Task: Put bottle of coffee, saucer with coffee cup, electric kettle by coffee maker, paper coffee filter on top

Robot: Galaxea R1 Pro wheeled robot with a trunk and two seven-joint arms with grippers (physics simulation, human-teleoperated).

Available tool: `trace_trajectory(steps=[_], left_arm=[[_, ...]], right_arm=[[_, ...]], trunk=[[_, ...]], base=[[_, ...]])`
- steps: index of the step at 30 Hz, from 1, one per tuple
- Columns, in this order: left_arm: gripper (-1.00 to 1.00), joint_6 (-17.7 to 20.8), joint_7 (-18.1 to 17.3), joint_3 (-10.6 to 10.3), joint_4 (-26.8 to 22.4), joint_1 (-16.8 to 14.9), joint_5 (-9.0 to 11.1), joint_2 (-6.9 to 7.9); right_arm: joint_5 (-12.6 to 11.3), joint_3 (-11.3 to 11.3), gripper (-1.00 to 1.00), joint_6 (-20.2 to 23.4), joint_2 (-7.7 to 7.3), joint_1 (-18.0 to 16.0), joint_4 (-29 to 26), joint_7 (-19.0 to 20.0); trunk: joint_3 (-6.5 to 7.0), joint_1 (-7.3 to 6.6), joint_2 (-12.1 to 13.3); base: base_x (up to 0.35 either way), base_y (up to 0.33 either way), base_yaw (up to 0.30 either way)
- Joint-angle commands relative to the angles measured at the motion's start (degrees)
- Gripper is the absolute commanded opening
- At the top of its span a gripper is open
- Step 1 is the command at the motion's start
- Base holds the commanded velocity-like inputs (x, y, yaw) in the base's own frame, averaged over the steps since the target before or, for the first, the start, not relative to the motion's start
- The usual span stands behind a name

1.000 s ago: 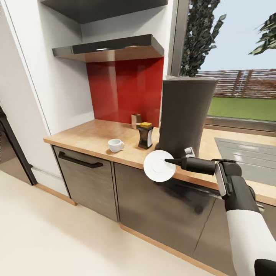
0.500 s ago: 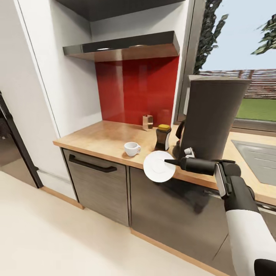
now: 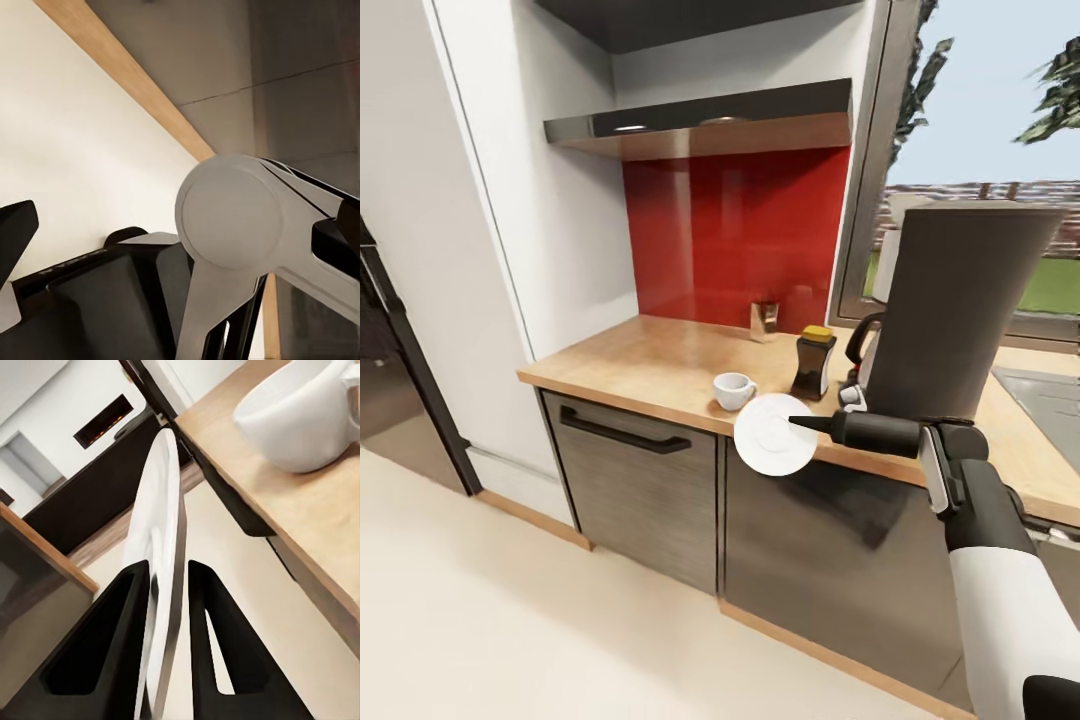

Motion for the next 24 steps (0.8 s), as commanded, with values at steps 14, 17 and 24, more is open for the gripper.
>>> trace_trajectory(steps=[14, 17, 24], left_arm=[[1.0, -0.2, 0.0, -0.5, 0.0, 0.0, 0.5, 0.02], [1.0, -0.2, 0.0, -0.5, 0.0, 0.0, 0.5, 0.01], [1.0, -0.2, 0.0, -0.5, 0.0, 0.0, 0.5, 0.03]], right_arm=[[-0.2, 0.0, -1.0, 0.7, 0.01, -0.1, 0.0, 0.2], [-0.2, 0.0, -1.0, 0.7, 0.01, -0.1, 0.0, 0.2], [-0.2, 0.1, -1.0, 0.6, 0.01, -0.1, 0.1, 0.2]], trunk=[[-0.06, -0.01, 0.0], [-0.06, -0.01, 0.0], [-0.06, -0.01, 0.0]], base=[[0.039, 0.103, -0.221], [0.158, 0.268, -0.039], [0.114, 0.243, -0.139]])
